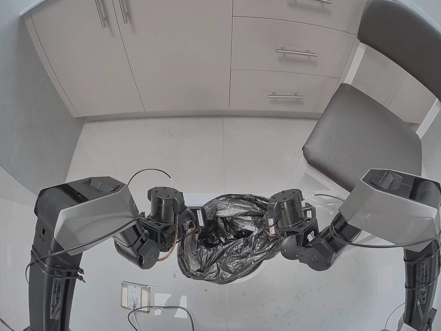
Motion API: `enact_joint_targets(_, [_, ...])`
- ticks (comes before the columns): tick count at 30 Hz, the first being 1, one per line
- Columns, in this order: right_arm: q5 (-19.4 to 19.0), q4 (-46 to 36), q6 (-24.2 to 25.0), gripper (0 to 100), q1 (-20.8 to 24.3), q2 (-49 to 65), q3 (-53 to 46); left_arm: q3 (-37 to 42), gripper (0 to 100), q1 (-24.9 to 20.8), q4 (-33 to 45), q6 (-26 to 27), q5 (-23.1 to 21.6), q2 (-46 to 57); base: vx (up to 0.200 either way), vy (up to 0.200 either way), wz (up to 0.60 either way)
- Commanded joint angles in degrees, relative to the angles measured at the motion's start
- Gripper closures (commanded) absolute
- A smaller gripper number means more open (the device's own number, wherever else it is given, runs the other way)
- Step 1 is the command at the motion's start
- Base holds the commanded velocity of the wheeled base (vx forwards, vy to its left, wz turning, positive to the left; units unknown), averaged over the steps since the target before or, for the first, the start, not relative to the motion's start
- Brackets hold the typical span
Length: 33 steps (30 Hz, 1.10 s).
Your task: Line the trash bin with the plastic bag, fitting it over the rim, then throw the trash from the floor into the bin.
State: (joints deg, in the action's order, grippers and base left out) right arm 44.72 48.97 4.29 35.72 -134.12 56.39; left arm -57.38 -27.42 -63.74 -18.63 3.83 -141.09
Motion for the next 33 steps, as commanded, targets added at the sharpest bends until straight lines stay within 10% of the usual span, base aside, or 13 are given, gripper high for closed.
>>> enact_joint_targets(1, [-0.07,0.42,0.28,0,0.58,0.53,-0.93,-0.01,0,-0.01,0.02,-0.01,0.04,0.03,0.0,0.0,0.0])
enact_joint_targets(33, [2.39,3.94,1.42,0,-4.25,-2.99,-0.67,-0.01,0,-0.53,-0.33,0.08,1.45,-1.03,0.0,0.0,0.0])
